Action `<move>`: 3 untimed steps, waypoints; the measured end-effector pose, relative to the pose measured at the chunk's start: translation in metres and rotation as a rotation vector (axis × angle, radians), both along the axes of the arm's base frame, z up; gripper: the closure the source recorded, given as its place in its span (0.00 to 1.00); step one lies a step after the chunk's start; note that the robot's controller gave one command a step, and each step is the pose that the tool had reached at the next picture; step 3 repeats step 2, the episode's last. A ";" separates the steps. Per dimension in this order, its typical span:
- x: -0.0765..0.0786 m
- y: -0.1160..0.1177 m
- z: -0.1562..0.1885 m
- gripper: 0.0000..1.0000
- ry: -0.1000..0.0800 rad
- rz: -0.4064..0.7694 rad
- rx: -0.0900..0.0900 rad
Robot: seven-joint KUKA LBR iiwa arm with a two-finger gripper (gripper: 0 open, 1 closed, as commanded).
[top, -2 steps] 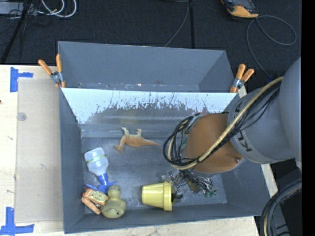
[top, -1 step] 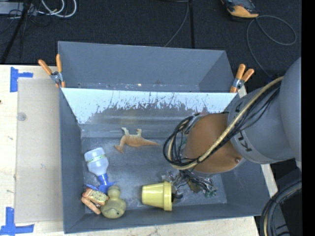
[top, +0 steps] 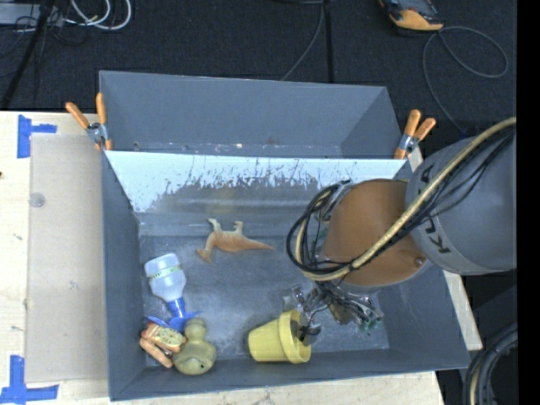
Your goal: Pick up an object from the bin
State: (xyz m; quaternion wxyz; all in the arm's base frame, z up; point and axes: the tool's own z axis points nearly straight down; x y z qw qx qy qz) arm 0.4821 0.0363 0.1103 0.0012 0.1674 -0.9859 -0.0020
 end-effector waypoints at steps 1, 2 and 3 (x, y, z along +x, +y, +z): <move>0.016 0.012 0.080 1.00 -0.015 0.034 0.001; 0.016 0.012 0.080 1.00 -0.015 0.034 0.001; 0.016 0.012 0.080 1.00 -0.015 0.034 0.001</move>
Offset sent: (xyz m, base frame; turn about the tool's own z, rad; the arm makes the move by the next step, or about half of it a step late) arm 0.0000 0.0000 0.0000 0.0000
